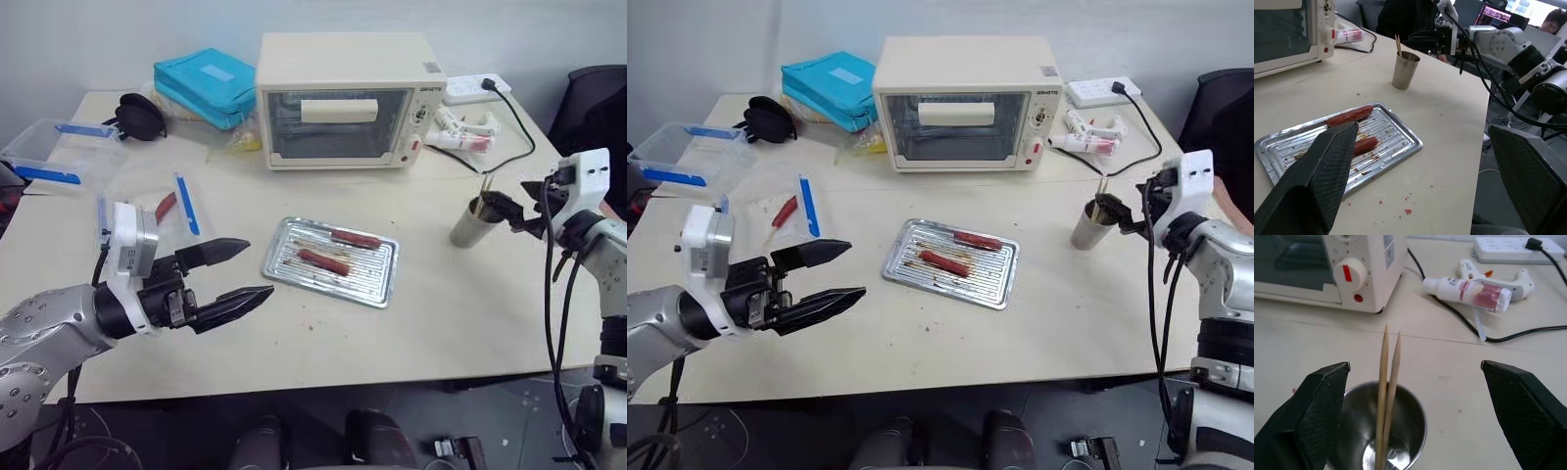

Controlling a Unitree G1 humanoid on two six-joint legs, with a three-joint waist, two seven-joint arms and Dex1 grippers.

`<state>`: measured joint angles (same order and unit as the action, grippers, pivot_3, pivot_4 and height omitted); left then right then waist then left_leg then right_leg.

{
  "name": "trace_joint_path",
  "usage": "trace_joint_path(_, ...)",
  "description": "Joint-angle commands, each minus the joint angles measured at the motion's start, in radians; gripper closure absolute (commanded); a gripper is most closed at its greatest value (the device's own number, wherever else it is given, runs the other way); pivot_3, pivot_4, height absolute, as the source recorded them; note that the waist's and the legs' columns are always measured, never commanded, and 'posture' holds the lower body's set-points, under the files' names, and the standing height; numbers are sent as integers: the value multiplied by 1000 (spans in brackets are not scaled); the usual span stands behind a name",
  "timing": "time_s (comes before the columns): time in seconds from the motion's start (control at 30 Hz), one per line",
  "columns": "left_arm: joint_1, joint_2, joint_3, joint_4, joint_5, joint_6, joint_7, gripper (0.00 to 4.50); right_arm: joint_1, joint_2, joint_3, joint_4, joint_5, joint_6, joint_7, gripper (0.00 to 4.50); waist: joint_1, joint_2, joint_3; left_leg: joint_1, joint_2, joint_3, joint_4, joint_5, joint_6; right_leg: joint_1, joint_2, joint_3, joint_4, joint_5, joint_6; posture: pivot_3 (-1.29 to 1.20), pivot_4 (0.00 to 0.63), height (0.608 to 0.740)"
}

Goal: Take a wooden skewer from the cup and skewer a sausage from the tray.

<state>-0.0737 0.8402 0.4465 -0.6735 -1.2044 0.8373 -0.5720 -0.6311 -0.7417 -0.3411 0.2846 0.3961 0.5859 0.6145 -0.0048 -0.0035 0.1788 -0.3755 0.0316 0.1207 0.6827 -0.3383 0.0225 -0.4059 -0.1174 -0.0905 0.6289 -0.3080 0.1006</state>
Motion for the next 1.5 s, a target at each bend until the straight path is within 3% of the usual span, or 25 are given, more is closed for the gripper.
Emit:
trace_joint_path(0.03,-12,12,-7,-2,18,-23,2,0,-40,6,-19,27,-8,-55,-29,26,-1,0,0,0,0,0,0,0,0,0,1,0,0,0,0,0,150,740)
trace_joint_path(0.5,-27,12,-18,-17,29,-41,24,0,-103,30,45,167,-85,-207,-45,26,-2,0,0,0,1,1,0,0,0,-1,1,2,0,0,0,0,150,740)
trace_joint_path(0.6,-28,13,-14,-13,31,-42,27,0,-100,29,44,167,-86,-216,-42,661,-1,0,0,0,1,1,0,0,0,-1,1,3,0,0,0,0,150,740)
trace_joint_path(0.77,-33,15,-17,-8,41,-44,27,0,-91,30,36,149,-72,-206,-37,2260,-1,0,0,0,1,1,0,0,0,-1,1,3,0,0,0,0,150,740)
trace_joint_path(1.0,-52,10,-31,-4,47,-42,32,0,-30,32,37,-8,8,-119,42,2260,-1,0,0,0,1,1,0,0,-1,-1,1,3,0,0,0,0,150,740)
trace_joint_path(1.5,-82,14,-49,15,66,-40,21,0,52,-6,-61,-96,35,-55,-16,2260,1,0,0,0,1,1,0,0,-1,-1,1,3,0,0,0,0,150,740)
